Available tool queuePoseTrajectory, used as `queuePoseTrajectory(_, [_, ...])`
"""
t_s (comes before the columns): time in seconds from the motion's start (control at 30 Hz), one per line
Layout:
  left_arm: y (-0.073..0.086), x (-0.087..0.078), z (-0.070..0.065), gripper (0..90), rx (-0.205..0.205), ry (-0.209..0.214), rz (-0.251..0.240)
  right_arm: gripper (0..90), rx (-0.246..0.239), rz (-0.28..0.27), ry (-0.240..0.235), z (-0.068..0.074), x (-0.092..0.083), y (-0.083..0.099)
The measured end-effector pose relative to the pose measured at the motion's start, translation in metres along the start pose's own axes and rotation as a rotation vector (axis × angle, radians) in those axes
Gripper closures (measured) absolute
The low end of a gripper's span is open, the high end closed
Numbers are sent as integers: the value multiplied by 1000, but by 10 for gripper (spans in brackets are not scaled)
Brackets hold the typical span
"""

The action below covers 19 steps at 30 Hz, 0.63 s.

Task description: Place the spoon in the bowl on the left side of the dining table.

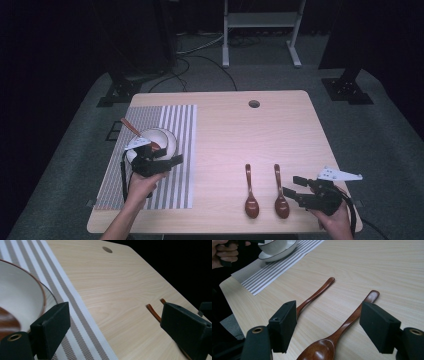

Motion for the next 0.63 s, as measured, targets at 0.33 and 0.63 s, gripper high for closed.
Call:
queuePoseTrajectory(0.33, [15,10,-25,83,33,51,34,287,-1,-1,2,0,-1,1])
queuePoseTrajectory(0.63, [30,16,-37,83,56,66,38,287,1,-1,-1,0,0,0])
Point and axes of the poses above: each handheld gripper's, and its own axes: x roughly forward along the jaws, y roughly out of its underside, z roughly to its left, the point moved 8 cm from there along x, roughly forward along the jaws, and after that the axes turned 3 degrees about x, right-handed, at the moved point
